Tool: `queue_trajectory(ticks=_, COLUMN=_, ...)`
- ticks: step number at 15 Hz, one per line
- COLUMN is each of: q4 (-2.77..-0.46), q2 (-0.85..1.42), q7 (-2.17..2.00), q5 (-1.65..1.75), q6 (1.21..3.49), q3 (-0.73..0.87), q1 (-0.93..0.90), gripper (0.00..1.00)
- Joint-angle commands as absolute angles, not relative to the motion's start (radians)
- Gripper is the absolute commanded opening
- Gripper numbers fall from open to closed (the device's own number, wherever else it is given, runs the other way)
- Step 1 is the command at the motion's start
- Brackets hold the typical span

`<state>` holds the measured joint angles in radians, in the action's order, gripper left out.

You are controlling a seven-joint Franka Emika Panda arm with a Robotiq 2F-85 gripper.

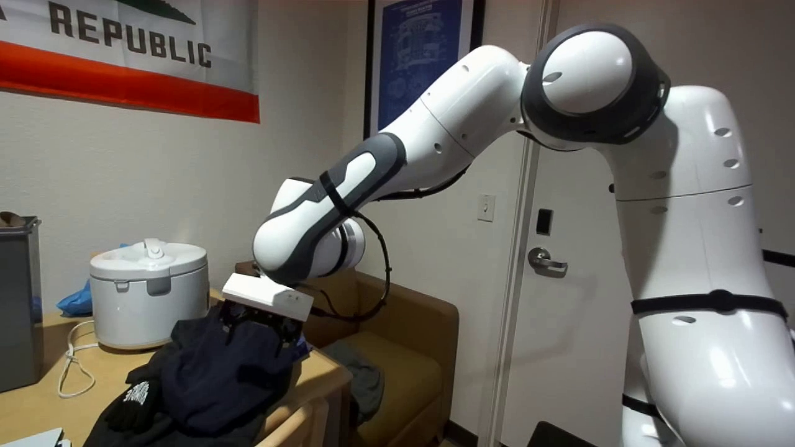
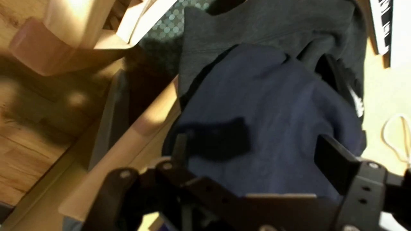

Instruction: Pick up the black cloth from the table and put it on the chair back.

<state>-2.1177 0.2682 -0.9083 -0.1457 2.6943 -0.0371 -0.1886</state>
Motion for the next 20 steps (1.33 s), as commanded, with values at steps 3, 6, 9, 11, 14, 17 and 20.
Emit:
queue_trajectory(ticks=3, q4=-2.122, q2=0.358, q7=-1.304, q5=0.052, q6=2.827, q3=0.126, q1=-0.308, gripper=1.0)
queue_trajectory(ticks=6, q4=-2.069, q2=0.388, q7=-1.379, q5=0.106, q6=2.809, q3=0.154, q1=-0.346, gripper=1.0)
queue_trajectory(ticks=9, q4=-2.022, q2=0.405, q7=-1.399, q5=0.129, q6=2.791, q3=0.147, q1=-0.357, gripper=1.0)
queue_trajectory(ticks=11, q4=-2.001, q2=0.421, q7=-1.37, q5=0.098, q6=2.79, q3=0.114, q1=-0.339, gripper=1.0)
queue_trajectory(ticks=14, q4=-1.977, q2=0.454, q7=-1.345, q5=0.061, q6=2.791, q3=0.077, q1=-0.321, gripper=1.0)
queue_trajectory(ticks=17, q4=-1.958, q2=0.485, q7=-1.284, q5=-0.001, q6=2.819, q3=0.014, q1=-0.283, gripper=1.0)
queue_trajectory(ticks=20, q4=-1.986, q2=0.473, q7=-1.317, q5=0.028, q6=2.812, q3=0.061, q1=-0.324, gripper=1.0)
